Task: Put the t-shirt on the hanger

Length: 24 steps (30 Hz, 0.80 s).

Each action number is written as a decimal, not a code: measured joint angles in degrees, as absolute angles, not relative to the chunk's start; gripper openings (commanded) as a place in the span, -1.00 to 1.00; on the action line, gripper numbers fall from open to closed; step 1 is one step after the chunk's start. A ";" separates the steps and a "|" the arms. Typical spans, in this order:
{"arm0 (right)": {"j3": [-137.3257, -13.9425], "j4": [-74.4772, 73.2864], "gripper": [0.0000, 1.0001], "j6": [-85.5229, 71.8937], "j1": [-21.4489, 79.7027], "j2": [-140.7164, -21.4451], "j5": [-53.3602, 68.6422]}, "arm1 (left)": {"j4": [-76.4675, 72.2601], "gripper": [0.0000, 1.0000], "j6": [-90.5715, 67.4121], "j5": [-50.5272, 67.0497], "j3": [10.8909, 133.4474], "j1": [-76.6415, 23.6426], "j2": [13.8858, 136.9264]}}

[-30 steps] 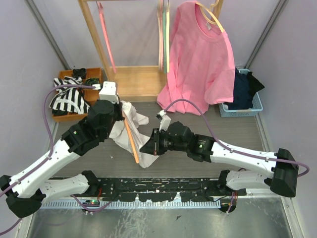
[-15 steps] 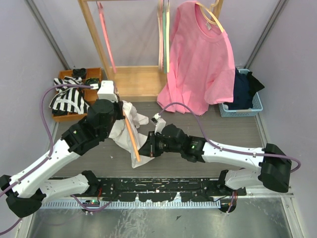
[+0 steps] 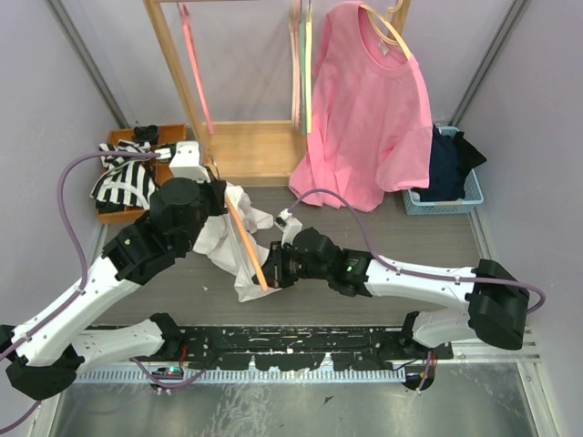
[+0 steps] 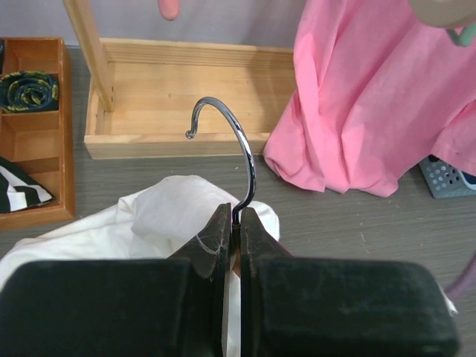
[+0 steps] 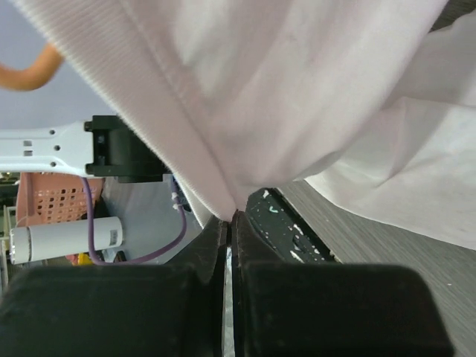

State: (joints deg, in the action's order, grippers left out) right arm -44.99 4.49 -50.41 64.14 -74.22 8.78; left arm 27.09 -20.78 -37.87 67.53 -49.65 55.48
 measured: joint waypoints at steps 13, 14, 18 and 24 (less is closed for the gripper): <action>-44.42 4.29 -0.98 -49.91 62.98 -74.72 8.60 | 28.32 -1.00 -21.19 -37.91 68.03 -49.65 54.48; -44.42 4.08 -0.98 -49.91 62.98 -73.91 8.60 | 28.23 -1.00 -20.97 -38.28 67.85 -49.65 54.48; -44.42 2.85 -0.98 -50.13 62.98 -69.49 8.62 | 27.14 -1.00 -19.44 -40.05 66.19 -49.65 54.57; -45.21 1.41 -0.98 -51.13 63.20 -66.48 8.58 | 24.10 -1.00 -16.69 -42.37 64.31 -49.65 56.40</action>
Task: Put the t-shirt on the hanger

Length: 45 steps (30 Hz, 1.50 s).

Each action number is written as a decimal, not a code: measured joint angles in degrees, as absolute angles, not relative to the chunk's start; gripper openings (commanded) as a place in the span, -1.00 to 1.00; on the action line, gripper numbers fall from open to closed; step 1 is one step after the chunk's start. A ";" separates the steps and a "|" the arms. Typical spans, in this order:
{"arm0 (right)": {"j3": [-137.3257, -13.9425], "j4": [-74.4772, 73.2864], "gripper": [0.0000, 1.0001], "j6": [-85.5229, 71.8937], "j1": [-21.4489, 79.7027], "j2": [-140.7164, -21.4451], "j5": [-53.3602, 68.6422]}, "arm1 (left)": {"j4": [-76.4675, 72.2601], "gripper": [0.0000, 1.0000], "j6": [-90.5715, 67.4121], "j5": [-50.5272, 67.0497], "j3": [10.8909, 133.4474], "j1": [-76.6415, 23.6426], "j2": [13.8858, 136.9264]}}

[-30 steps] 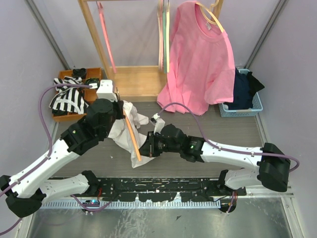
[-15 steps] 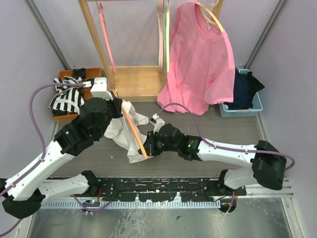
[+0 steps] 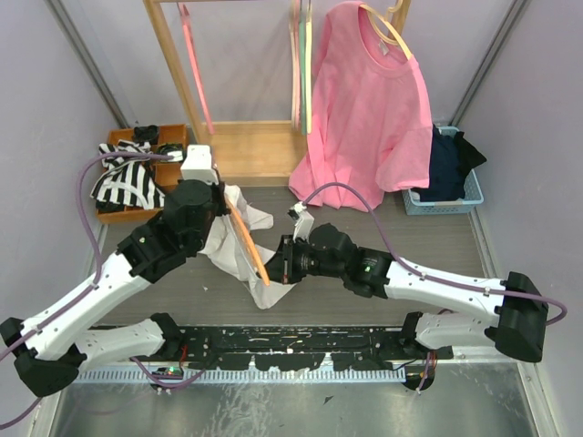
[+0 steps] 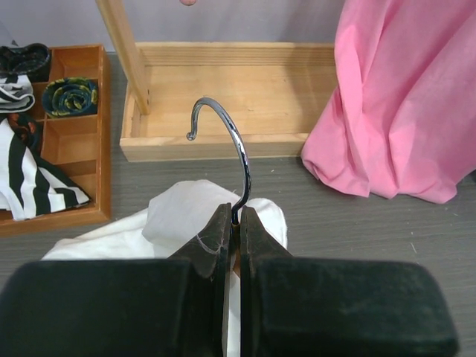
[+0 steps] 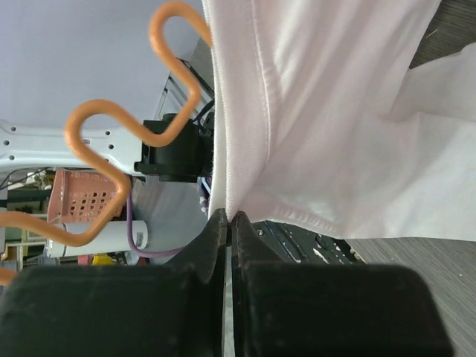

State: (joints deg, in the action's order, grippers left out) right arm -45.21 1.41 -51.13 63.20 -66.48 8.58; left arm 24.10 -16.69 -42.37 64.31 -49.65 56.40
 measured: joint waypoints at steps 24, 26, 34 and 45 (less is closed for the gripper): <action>-45.76 -11.73 -0.98 -52.45 66.28 -56.36 1.04 | 13.30 -1.00 -12.47 -46.63 57.65 -49.78 62.19; -45.69 -12.95 -0.98 -52.38 66.30 -56.23 0.10 | 13.21 -1.00 -12.80 -46.59 56.95 -49.78 62.17; -45.41 -18.06 -0.98 -50.61 66.17 -56.23 -4.49 | 13.52 -1.00 -14.39 -45.58 54.33 -49.78 60.31; -47.13 -22.20 -0.98 -48.05 63.53 -56.18 -6.39 | 13.34 -1.00 -15.49 -45.32 53.43 -50.87 60.25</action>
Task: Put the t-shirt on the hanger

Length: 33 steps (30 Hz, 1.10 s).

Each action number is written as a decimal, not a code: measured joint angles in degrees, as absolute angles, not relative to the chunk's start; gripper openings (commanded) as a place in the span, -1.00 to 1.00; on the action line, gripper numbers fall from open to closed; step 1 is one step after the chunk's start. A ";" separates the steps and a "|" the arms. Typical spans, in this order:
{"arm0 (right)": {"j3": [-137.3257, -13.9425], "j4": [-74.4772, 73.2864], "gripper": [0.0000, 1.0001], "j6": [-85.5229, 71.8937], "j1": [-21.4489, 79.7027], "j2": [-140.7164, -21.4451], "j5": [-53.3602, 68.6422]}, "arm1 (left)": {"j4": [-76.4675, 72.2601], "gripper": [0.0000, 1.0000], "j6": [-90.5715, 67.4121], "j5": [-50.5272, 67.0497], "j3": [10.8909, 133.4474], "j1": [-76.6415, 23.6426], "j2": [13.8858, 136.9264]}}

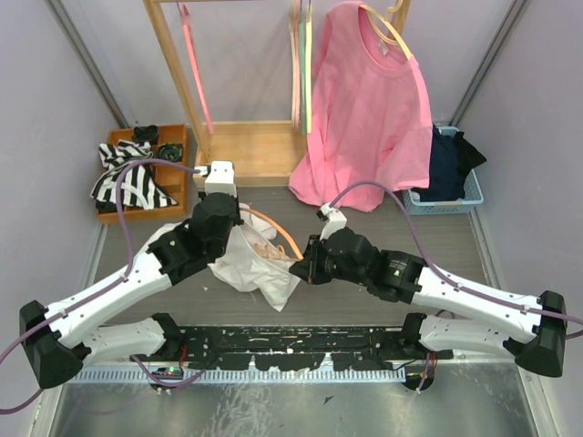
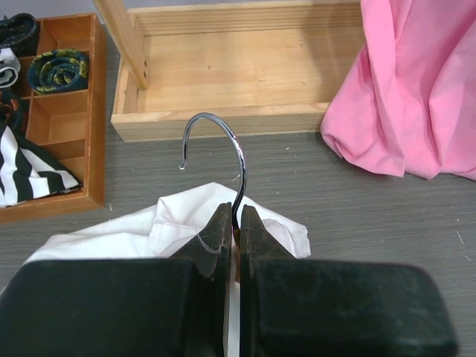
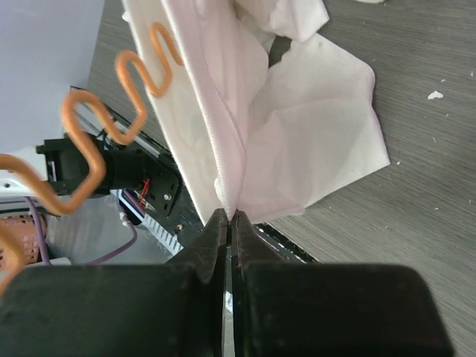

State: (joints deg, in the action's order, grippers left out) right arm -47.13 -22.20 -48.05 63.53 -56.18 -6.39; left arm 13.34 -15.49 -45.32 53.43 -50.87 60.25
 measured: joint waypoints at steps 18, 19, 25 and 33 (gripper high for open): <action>-51.22 -29.85 -0.98 -46.92 63.13 -50.26 -7.38 | 6.70 -1.00 -16.67 -45.36 51.90 -51.92 65.14; -51.24 -30.50 -0.98 -46.89 63.13 -49.39 -7.73 | 6.68 -1.00 -16.45 -45.41 51.92 -51.92 65.17; -55.51 -33.17 -0.98 -46.09 63.16 -50.26 -8.23 | 8.49 -1.00 -12.84 -46.06 53.82 -51.92 65.10; -74.52 -37.76 -0.98 -40.88 63.13 -57.82 -9.50 | 13.93 -1.00 -5.76 -46.44 65.71 -51.90 62.54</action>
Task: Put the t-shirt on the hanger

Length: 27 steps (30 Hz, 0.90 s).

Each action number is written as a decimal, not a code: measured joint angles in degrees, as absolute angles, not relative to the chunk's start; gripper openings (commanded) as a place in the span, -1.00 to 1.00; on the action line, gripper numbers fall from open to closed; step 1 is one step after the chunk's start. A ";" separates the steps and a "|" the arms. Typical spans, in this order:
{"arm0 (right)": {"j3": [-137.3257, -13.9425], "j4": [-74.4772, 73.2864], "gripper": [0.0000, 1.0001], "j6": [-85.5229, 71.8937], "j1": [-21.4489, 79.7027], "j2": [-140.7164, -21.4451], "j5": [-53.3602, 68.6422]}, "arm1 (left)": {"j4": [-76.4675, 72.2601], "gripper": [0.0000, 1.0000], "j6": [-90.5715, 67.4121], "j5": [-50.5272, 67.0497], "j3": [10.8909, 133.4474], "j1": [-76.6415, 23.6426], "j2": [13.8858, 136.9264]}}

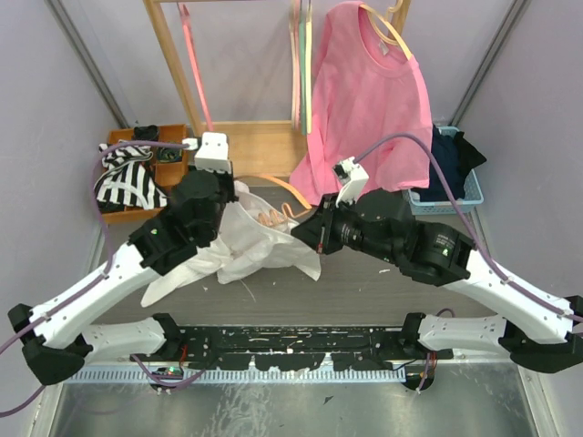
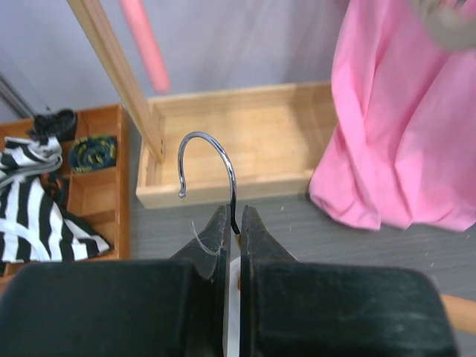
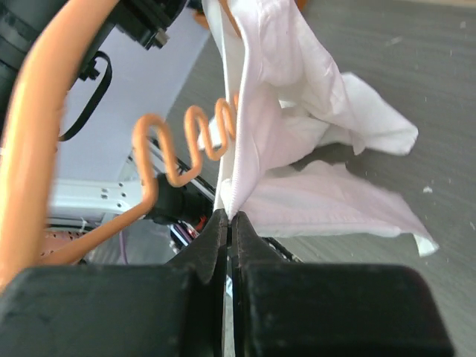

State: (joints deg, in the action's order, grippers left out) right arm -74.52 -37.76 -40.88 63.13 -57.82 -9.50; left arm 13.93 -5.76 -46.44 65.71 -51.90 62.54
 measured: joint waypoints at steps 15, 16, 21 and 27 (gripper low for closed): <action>-93.80 -42.52 -0.98 -35.31 62.87 -66.96 -11.33 | 17.89 -1.00 5.96 -46.48 78.30 -51.90 59.90; -93.65 -42.48 -0.98 -35.35 62.87 -67.18 -10.96 | 17.85 -1.00 6.92 -46.68 78.02 -51.90 60.03; -89.27 -40.73 -0.98 -36.49 62.87 -67.24 -7.90 | 16.34 -1.00 11.11 -47.99 77.87 -51.90 60.86; -84.03 -38.30 -0.98 -38.39 62.87 -67.26 -4.27 | 12.97 -1.00 16.45 -49.08 77.87 -51.86 61.01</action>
